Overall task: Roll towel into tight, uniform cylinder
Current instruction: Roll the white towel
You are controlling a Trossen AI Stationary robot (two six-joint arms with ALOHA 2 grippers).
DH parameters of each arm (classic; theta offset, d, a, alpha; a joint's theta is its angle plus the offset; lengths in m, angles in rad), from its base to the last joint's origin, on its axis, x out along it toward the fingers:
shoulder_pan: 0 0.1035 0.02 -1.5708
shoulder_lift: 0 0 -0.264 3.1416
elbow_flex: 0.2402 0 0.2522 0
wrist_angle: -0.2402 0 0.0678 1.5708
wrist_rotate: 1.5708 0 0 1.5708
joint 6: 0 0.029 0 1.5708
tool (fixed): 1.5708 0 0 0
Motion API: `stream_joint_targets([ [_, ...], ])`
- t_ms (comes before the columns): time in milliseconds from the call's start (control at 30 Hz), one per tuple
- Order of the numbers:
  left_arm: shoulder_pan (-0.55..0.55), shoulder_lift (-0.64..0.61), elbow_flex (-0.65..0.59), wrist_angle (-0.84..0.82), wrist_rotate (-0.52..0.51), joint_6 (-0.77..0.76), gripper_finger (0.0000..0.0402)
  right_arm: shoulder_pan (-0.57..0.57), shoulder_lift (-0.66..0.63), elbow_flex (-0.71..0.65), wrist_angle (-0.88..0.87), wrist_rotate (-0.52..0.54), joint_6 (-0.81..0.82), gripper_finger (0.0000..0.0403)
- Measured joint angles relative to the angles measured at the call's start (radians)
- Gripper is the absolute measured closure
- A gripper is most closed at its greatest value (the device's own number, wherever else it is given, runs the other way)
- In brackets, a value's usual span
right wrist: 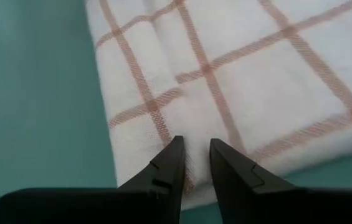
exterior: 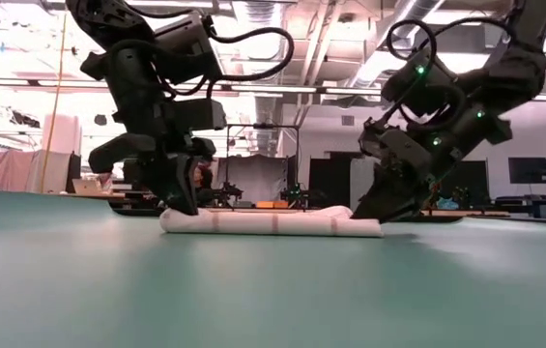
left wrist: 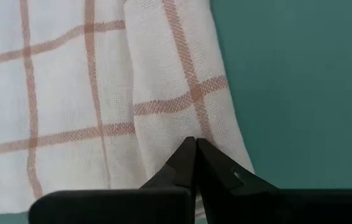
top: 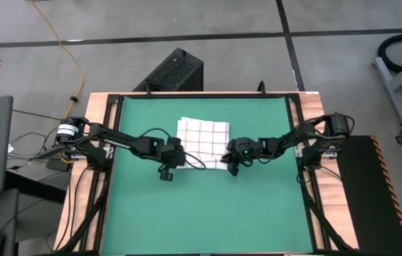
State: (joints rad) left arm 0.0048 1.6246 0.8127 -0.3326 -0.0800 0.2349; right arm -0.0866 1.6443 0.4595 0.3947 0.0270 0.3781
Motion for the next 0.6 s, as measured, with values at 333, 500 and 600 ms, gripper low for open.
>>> stream_joint_targets([
  [333,0.0,0.0,-0.002,0.061,-0.003,0.07,0.0401,-0.021,-0.429,-0.007,-0.295,0.102,-0.072,0.0301],
  [500,0.0,0.0,-0.002,0.085,-0.005,0.076,0.0401,0.016,-0.56,0.029,-0.27,0.022,-0.169,0.03],
  [600,0.0,0.0,-0.002,0.102,-0.006,0.077,0.0401,0.081,-0.569,0.083,-0.282,0.049,-0.373,0.0294],
])
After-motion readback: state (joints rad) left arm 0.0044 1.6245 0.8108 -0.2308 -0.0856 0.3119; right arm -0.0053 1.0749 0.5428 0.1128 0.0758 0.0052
